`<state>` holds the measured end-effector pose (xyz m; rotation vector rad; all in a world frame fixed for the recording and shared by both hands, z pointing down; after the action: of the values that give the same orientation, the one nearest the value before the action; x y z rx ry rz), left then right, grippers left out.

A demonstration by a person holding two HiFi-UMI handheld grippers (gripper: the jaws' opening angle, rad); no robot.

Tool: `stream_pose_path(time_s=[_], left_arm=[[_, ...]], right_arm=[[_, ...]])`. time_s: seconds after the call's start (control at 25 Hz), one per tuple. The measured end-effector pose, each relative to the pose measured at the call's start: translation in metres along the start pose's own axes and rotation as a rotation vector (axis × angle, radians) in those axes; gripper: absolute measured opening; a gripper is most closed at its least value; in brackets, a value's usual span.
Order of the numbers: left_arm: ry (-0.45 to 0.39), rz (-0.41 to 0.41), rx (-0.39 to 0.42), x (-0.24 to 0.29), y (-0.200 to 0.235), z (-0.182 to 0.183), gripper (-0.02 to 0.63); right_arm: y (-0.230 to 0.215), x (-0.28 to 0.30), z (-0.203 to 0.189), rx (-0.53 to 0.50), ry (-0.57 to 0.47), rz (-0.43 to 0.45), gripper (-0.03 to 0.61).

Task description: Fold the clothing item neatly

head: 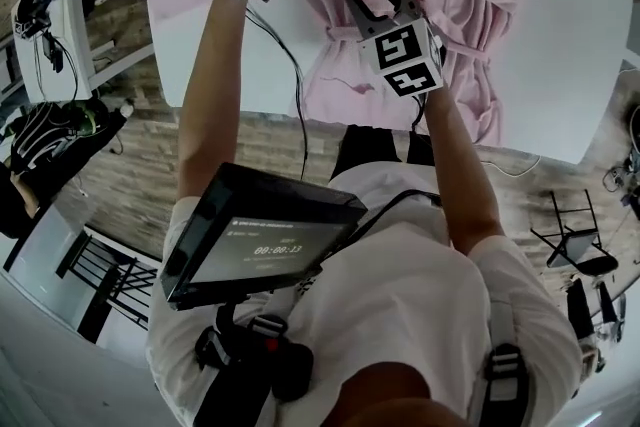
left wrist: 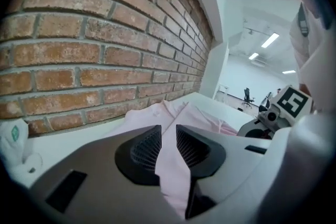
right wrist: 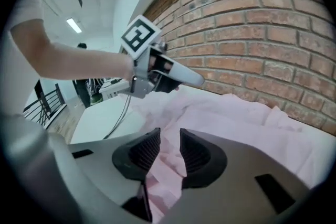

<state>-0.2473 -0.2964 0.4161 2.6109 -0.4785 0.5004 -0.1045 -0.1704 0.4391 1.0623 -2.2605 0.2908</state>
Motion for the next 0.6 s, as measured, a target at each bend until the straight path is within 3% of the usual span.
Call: stream_pose_path(time_s=[0.2, 0.44, 0.6], left_arm=[[-0.058, 0.074, -0.115, 0.047, -0.053, -0.015, 0.083], [0.074, 0.231, -0.186, 0.088, -0.047, -0.057, 0.083], [0.165, 0.287, -0.193, 0.085, -0.032, -0.075, 0.083]], right_arm=[[-0.076, -0.044, -0.027, 0.099, 0.012, -0.177, 0.117], [-0.155, -0.06, -0.076, 0.101, 0.084, -0.343, 0.118], [-0.187, -0.061, -0.11, 0.124, 0.164, -0.374, 0.118]])
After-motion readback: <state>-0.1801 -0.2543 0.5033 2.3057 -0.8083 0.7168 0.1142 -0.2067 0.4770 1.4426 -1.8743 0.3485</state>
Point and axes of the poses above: the fingertips, and each gripper's own axes: x forward along the fingers, y to its left, z out of its top, the point moved 9 cm from there along -x, backward along the fingers, and after that the axes turned 14 degrees about -z, right-handed, at the moved point
